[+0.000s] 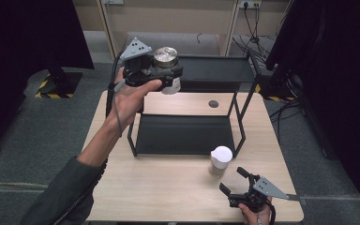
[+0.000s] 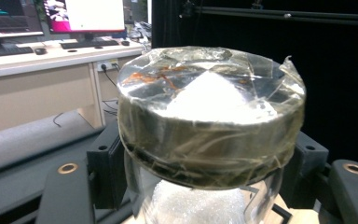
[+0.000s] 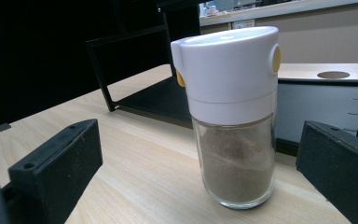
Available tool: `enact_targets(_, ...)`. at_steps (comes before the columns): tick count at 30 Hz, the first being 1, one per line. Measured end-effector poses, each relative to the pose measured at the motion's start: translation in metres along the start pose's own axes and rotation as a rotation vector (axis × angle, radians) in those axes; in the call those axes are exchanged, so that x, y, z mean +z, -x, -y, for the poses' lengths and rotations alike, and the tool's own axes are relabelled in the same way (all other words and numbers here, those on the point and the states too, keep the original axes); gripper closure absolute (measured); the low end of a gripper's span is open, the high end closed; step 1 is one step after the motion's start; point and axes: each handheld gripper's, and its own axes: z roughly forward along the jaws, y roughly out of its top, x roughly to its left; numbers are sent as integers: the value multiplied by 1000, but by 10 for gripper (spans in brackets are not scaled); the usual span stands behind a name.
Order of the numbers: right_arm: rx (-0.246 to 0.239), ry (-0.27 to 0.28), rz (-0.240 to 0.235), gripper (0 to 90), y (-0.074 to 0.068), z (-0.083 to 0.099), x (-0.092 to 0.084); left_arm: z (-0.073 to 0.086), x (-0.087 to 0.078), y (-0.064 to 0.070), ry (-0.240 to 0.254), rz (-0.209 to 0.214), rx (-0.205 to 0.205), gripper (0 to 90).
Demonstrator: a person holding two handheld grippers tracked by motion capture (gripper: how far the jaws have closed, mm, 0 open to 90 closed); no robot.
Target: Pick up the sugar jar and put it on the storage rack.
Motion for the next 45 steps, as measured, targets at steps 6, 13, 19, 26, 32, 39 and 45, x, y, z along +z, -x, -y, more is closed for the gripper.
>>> enact_targets(6, 2, 1, -2, 7, 0, 0, 0, -7, 10, 0, 7, -48, -8, 312)
enact_targets(13, 4, 3, -5, 7, 1, 0, -1, -13, 26, 0, 13, -119, -16, 312)
enact_targets(19, 8, 4, -7, 7, 2, 0, -1, -15, 44, -4, 2, -193, -31, 312)
enact_targets(26, 8, 4, -9, 7, 2, 0, -1, -15, 58, -2, -6, -242, -16, 312)
enact_targets(32, 9, 5, -11, 7, 2, 0, -1, -13, 68, -2, -7, -268, -11, 312)
enact_targets(39, 13, 4, -14, 7, 2, 1, 0, -5, 76, -4, -13, -294, -18, 312)
enact_targets(45, 15, 3, -15, 7, 2, 1, 0, -1, 82, -4, -17, -307, -2, 312)
